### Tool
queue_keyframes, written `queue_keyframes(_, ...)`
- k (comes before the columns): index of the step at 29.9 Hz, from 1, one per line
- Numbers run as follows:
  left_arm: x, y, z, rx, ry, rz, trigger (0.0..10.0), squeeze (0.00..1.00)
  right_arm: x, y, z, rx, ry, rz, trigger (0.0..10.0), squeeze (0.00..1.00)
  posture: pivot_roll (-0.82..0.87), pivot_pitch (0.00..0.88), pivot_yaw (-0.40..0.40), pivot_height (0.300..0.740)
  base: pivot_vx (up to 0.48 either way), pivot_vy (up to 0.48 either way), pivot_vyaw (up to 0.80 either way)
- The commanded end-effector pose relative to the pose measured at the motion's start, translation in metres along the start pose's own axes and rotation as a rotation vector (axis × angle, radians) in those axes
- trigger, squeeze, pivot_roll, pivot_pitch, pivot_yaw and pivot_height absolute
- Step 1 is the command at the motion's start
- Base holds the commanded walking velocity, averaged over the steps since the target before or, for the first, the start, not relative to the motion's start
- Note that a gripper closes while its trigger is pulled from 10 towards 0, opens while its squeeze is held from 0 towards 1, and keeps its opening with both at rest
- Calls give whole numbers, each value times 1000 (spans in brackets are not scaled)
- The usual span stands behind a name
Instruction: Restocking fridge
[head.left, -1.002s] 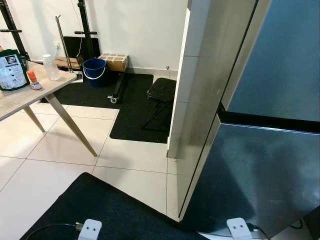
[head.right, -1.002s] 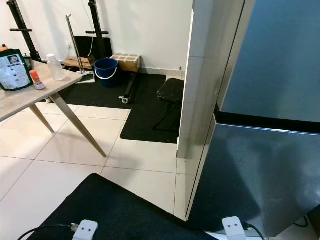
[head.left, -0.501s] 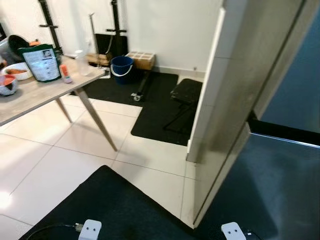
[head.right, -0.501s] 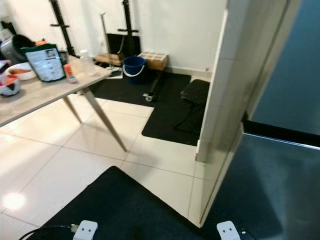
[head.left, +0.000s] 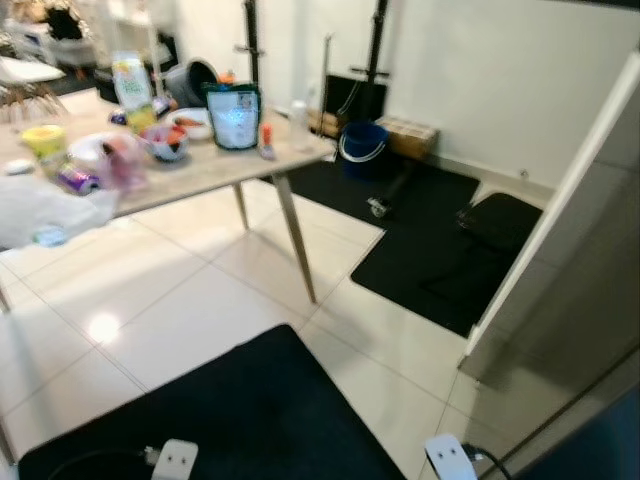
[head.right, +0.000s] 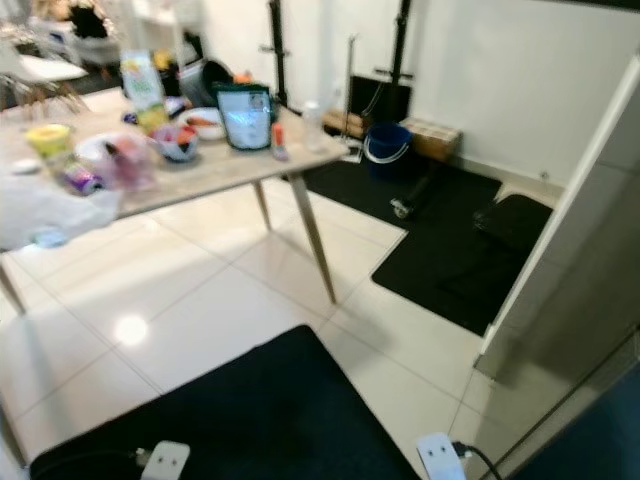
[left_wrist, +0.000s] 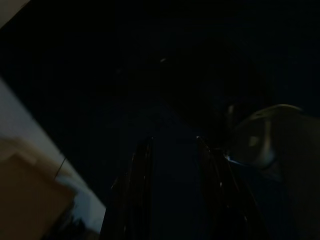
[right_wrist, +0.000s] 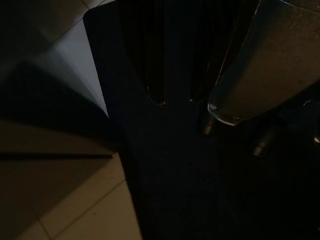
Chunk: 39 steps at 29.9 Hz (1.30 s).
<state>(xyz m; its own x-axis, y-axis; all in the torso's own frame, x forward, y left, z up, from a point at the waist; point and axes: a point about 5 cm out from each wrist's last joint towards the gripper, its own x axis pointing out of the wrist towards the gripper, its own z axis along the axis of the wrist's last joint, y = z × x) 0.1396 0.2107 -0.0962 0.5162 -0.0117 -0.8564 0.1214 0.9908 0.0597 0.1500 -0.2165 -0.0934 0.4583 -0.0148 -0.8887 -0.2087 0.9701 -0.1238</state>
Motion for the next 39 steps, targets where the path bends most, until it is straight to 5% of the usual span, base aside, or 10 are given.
queue_keyframes(1, 0, -3, -1, -1, 9, -7, 10000, 0, -1, -1, -4, 2, 16, -3, 10000, 0, 82, 0, -22, 740, 0, 0, 788)
queue_keyframes(39, 1, -14, -8, -10, 35, -33, 10000, 0, 0, 6, -5, -8, 22, 24, 10000, 0, 92, 0, -21, 740, 0, 0, 788)
